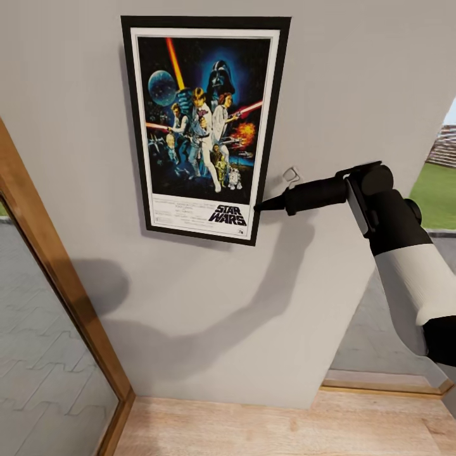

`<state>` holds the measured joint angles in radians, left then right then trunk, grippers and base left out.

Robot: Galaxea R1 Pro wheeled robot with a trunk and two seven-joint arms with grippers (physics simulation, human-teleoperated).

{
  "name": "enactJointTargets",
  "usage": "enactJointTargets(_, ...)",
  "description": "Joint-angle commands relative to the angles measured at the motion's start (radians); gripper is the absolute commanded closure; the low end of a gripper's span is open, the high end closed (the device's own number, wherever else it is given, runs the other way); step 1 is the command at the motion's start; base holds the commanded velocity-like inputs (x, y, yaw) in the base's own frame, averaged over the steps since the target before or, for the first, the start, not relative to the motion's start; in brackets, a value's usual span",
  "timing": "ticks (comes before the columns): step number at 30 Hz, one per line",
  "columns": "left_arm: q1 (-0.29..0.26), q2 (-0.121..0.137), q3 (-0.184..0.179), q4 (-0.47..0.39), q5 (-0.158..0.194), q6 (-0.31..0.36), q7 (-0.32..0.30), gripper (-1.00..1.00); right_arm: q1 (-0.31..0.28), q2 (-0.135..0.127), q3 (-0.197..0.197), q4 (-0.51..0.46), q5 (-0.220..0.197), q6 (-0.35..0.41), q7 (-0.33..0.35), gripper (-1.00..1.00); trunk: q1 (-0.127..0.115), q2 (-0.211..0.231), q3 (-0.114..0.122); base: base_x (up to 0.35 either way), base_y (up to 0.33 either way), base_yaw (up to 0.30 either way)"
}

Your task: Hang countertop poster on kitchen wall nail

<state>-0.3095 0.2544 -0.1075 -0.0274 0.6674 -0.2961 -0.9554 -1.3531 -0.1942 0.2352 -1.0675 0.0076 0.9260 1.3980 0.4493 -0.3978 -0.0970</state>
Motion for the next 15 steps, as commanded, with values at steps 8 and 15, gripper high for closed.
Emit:
enactJointTargets(8, 0.0, 0.0, -0.008, 0.001, 0.007, -0.006, -0.002, -1.0, -0.001, -0.001, 0.001, 0.0, 0.0, 0.011, 0.004, 1.0, 0.001, -0.002, -0.002, 0.013, 0.013, 0.0)
enactJointTargets(15, 0.0, 0.0, -0.008, 0.001, 0.007, -0.006, -0.002, -1.0, -0.001, -0.001, 0.001, 0.0, 0.0, 0.011, 0.004, 1.0, 0.001, -0.002, -0.002, 0.007, 0.004, 0.0)
